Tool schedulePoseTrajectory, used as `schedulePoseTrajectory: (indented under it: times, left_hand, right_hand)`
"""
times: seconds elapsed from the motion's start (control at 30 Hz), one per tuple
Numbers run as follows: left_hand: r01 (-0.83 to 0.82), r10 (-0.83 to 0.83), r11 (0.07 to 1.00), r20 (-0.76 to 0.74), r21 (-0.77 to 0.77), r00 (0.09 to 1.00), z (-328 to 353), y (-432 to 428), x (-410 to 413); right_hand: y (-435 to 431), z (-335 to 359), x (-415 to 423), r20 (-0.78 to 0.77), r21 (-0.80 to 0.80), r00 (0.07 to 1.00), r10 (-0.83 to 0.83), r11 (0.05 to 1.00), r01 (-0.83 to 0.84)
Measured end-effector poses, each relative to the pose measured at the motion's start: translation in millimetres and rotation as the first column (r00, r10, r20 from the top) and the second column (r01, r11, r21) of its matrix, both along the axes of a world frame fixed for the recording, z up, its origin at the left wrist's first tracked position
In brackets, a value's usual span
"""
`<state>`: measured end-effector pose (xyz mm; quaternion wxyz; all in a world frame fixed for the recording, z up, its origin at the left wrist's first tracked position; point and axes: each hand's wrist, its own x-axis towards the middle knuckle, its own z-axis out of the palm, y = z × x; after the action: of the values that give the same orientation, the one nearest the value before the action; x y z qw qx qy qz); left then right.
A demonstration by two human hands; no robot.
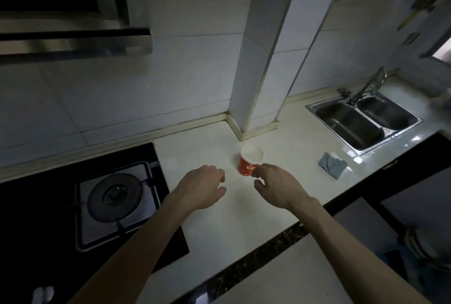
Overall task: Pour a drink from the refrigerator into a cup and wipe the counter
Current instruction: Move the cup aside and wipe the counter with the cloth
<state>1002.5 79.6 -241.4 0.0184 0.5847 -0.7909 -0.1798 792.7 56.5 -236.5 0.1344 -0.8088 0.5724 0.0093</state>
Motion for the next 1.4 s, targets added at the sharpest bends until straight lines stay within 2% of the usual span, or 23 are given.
schedulePoseTrajectory:
  times: [0.37,0.57,0.67,0.83,1.0,1.13,1.4]
  left_hand:
    - [-0.017,0.013,0.996,0.046,0.087,0.999,-12.3,-60.3,-4.3]
    - [-0.112,0.103,0.974,0.056,0.196,0.993,-34.4,-93.7,-27.0]
    - [-0.196,0.19,0.953,0.048,0.231,0.981,-45.9,-114.8,-39.9]
    - [-0.276,0.288,0.897,0.015,0.346,0.957,-59.4,-143.9,-78.8]
    - [-0.397,0.428,0.851,-0.016,0.344,0.903,-76.4,-156.0,-110.3]
    - [-0.456,0.49,0.817,-0.008,0.352,0.872,-88.6,-153.5,-122.5]
    - [-0.49,0.61,0.751,-0.179,0.443,0.772,-101.6,-153.2,-123.5]
  right_hand:
    - [-57.7,-26.6,-13.3,-0.048,0.103,0.998,-0.036,0.994,0.041]
    - [-110.6,-47.0,-28.3,-0.068,0.095,0.998,-0.007,0.995,0.014]
    - [-141.9,-61.2,-37.1,-0.051,0.073,0.998,0.038,0.997,-0.034]
    - [-178.1,-92.0,-56.5,0.025,0.134,0.987,0.16,0.978,-0.161]
    - [-188.8,-123.3,-64.5,0.126,0.198,0.963,0.239,0.945,-0.26]
    - [-193.6,-138.4,-62.6,0.199,0.206,0.951,0.237,0.939,-0.277]
    - [-194.3,-149.3,-52.9,0.186,0.147,0.962,0.198,0.963,-0.226]
